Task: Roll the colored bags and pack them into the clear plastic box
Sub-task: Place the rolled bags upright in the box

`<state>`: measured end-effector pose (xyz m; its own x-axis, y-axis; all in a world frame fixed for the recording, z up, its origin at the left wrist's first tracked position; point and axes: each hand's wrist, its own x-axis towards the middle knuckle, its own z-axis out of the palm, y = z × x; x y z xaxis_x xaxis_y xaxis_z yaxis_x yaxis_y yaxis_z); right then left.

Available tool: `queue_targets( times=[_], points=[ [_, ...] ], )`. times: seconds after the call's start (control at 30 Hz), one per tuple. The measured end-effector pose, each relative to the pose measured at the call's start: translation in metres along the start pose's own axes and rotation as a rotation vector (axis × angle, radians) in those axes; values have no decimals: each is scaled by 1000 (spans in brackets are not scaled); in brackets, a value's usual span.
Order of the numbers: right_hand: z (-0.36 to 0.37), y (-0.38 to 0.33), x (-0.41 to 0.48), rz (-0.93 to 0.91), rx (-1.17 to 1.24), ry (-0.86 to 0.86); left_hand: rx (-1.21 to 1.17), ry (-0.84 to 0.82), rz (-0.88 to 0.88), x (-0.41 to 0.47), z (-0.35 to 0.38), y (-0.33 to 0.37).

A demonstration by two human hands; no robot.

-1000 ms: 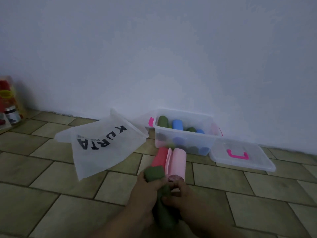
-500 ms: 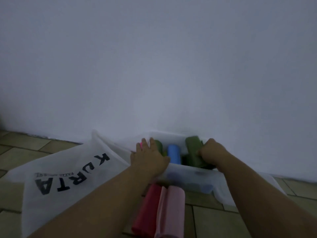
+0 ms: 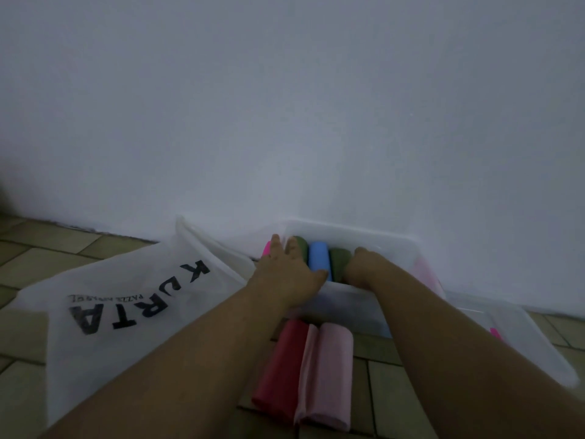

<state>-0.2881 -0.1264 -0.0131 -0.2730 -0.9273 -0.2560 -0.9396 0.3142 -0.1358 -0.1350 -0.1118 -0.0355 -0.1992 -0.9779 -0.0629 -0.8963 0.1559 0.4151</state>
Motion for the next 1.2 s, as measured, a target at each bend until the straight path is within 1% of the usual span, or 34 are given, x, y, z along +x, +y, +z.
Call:
queue_targets(
  times=[0.07,0.1,0.13,0.17,0.23,0.27,0.3,0.33,0.37,0.4,0.43,0.5,0.53,0.57,0.63,0.7,0.77,0.83,0.9,1.03,1.1,1.13,1.17,1.2],
  points=[
    [3,1,0,28,-18,26,1,3,2,2,1,-1],
    [5,2,0,31,25,71,0,0,-3,3,2,-1],
    [7,5,-2,25,122,162,-3,-3,-13,4,2,-1],
    [8,7,-6,-10,256,305,-7,0,-18,4,2,0],
    [11,11,-28,-164,488,654,-38,22,-5,-1,1,3],
    [15,14,-42,-256,558,793,-80,44,12,-7,0,2],
    [22,17,-58,-327,588,873,-138,74,35,-16,-1,2],
    [32,22,-74,-369,586,883,-197,100,59,-29,-1,-3],
    [45,27,-89,-383,565,831,-238,119,82,-46,0,-7],
    [61,34,-102,-376,515,735,-240,115,93,-65,3,-15],
    [78,40,-112,-352,433,613,-186,80,86,-86,9,-25],
    [108,47,-122,-266,311,356,51,-72,-12,-131,30,-48],
    [118,45,-123,-198,309,251,160,-152,-75,-153,42,-56],
    [125,41,-124,-135,337,186,233,-216,-120,-171,53,-62],
    [130,31,-126,-70,419,177,283,-310,-162,-194,69,-66],
    [130,24,-129,-39,480,143,276,-354,-164,-202,76,-69],
    [129,23,-140,-8,420,74,264,-365,-137,-202,78,-75],
    [127,32,-157,-1,330,47,237,-365,-123,-201,81,-82],
    [131,47,-176,28,321,17,228,-359,-122,-199,84,-85],
    [138,69,-207,121,337,-68,197,-301,-137,-202,85,-84],
    [128,70,-213,179,434,-112,160,-289,-135,-205,77,-80],
    [121,70,-214,199,507,-115,114,-269,-134,-207,69,-75],
    [114,69,-214,201,577,-92,19,-214,-136,-209,59,-69],
    [108,68,-214,174,624,-32,-123,-126,-136,-212,51,-63]
  ],
)
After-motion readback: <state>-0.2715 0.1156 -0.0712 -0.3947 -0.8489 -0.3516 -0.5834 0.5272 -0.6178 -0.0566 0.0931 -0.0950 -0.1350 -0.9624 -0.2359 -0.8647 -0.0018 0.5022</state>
